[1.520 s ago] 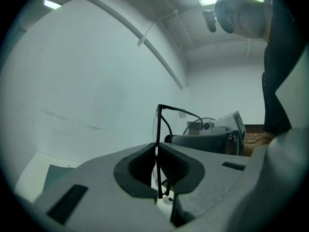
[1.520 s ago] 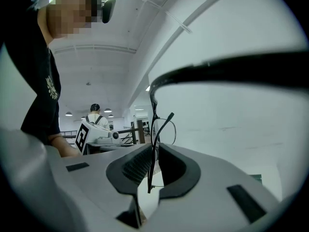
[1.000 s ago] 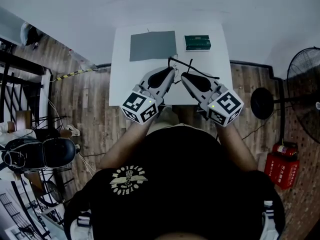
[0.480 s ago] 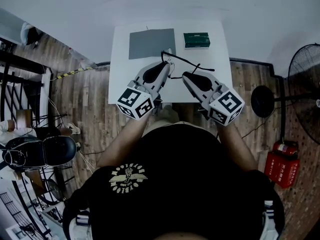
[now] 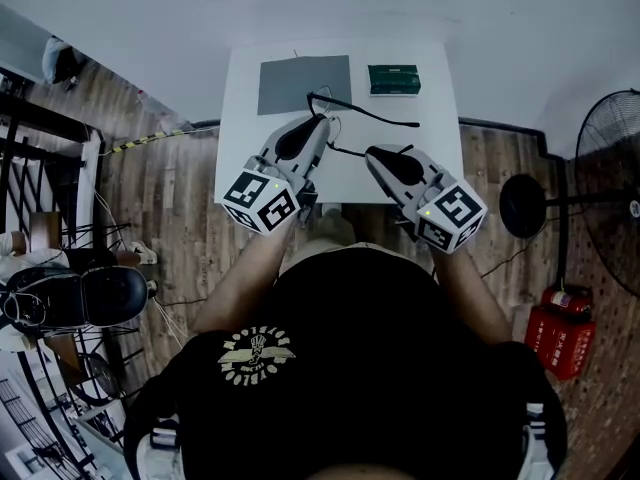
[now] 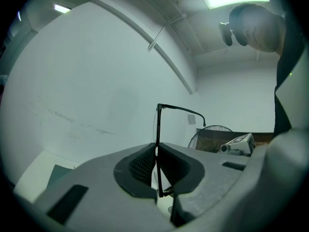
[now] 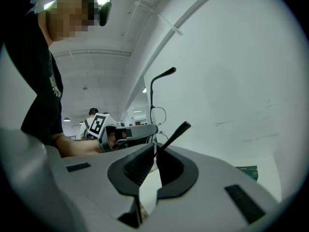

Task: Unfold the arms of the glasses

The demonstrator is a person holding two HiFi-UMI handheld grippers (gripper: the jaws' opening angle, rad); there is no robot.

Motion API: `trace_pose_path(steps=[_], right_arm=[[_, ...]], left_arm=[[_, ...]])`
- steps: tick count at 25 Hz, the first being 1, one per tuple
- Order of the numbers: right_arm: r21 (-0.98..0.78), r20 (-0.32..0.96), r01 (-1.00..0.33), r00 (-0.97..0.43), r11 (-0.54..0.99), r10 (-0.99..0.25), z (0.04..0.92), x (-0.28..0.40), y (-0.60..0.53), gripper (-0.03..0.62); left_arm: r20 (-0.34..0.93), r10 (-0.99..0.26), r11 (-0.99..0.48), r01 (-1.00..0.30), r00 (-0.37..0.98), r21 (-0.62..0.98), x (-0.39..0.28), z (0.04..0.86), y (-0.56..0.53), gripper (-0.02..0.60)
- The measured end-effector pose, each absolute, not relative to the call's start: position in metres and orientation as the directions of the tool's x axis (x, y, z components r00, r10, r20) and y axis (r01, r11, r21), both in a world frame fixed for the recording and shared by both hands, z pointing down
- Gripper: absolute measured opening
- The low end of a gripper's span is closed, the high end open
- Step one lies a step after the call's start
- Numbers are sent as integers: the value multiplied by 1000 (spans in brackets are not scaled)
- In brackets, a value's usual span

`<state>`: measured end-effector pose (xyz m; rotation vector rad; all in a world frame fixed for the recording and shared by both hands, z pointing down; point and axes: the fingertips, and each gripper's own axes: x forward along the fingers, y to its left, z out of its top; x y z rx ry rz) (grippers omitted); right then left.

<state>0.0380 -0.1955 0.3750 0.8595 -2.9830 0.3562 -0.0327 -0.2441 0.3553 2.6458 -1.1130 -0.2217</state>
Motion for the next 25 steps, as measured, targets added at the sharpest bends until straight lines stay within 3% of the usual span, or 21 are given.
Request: trace_pose_path(steps=[15, 19, 25], right_arm=[[-270, 52, -493, -865, 827, -499, 388, 41, -192, 20], [-250, 78, -504, -862, 827, -501, 394, 42, -192, 100], [-186, 126, -565, -825, 804, -550, 395, 54, -197, 110]], left_arm=[[-60, -731, -660, -682, 680, 314, -37, 354, -243, 21], [-59, -750, -646, -712, 658, 274, -46, 352, -246, 21], [-70, -796, -600, -768, 602, 222, -73, 345, -249, 21]])
